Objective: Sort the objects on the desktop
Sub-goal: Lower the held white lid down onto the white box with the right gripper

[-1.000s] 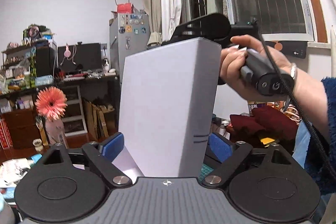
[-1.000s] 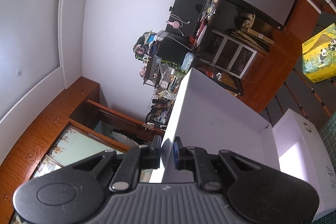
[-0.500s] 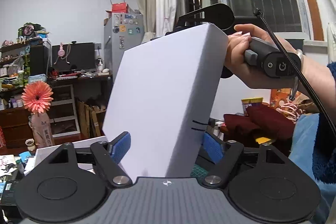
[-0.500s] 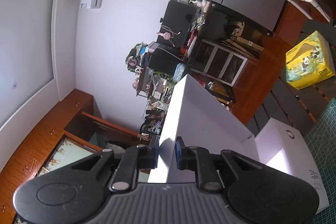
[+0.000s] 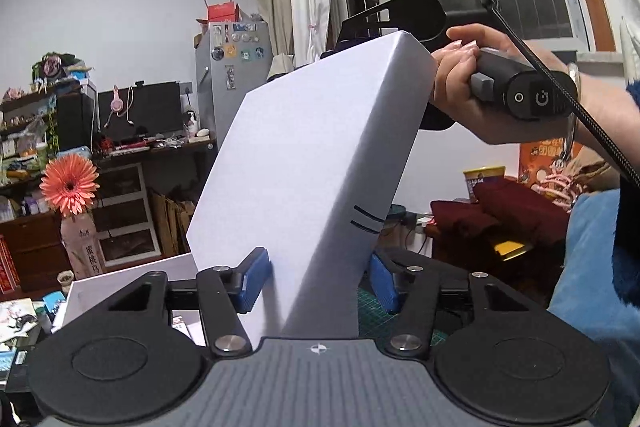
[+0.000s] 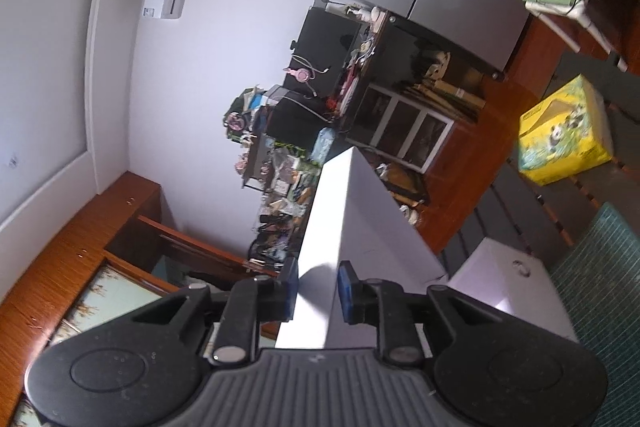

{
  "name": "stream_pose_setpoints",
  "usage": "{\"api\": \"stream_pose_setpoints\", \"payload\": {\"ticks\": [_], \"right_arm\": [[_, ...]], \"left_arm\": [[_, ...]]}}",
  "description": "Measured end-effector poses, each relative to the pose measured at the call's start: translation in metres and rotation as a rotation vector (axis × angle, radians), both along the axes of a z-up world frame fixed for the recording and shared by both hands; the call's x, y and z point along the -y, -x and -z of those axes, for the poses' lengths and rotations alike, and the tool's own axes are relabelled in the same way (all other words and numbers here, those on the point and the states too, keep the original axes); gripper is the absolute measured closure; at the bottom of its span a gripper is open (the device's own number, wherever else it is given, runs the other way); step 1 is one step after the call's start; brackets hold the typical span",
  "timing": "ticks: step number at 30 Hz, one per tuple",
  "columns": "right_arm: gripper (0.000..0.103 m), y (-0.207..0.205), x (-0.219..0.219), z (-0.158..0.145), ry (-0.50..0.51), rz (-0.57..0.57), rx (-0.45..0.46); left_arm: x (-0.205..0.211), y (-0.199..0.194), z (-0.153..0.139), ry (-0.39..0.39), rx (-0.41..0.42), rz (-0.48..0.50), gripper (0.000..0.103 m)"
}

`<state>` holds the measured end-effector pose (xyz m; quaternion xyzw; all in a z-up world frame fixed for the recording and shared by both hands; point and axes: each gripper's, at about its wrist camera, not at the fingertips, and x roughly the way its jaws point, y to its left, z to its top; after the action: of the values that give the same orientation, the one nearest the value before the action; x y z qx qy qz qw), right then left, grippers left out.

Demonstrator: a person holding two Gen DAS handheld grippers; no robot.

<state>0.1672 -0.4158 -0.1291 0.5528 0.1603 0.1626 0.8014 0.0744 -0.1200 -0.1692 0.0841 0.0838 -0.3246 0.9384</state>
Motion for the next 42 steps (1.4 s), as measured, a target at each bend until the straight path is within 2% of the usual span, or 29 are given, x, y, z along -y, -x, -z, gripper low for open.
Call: {"api": "stream_pose_setpoints", "payload": {"ticks": [11,13,15,17,23,25,26,36,42], "right_arm": [[0.076,0.005,0.003,-0.009,0.099,0.014,-0.024],[0.072,0.007,0.002,-0.014,0.129,0.012,-0.031],[0.06,0.012,-0.003,-0.022,0.205,0.023,-0.047],[0.056,0.017,-0.009,-0.032,0.284,0.03,-0.054],[0.056,0.027,-0.025,-0.055,0.425,0.028,-0.055],[0.061,0.03,-0.029,-0.059,0.477,0.047,-0.064],[0.068,0.031,-0.031,-0.06,0.498,0.054,-0.064],[0.068,0.029,-0.025,-0.055,0.502,0.056,-0.084],[0.068,0.021,-0.022,-0.04,0.445,0.035,-0.097]], "left_arm": [[0.0,-0.001,0.0,-0.015,0.006,-0.008,0.049],[0.0,-0.001,0.0,-0.011,0.004,-0.009,0.049],[-0.001,-0.001,0.001,-0.009,0.003,-0.009,0.049],[0.0,-0.001,0.001,-0.011,0.004,-0.009,0.049],[0.0,-0.001,0.001,-0.011,0.001,-0.009,0.048],[0.0,-0.001,0.001,-0.016,-0.001,-0.007,0.048],[0.001,-0.001,0.002,-0.021,0.001,-0.008,0.048],[-0.001,-0.003,0.002,-0.018,-0.013,-0.016,0.043],[-0.006,-0.005,0.003,-0.007,-0.027,-0.034,0.039]]}}
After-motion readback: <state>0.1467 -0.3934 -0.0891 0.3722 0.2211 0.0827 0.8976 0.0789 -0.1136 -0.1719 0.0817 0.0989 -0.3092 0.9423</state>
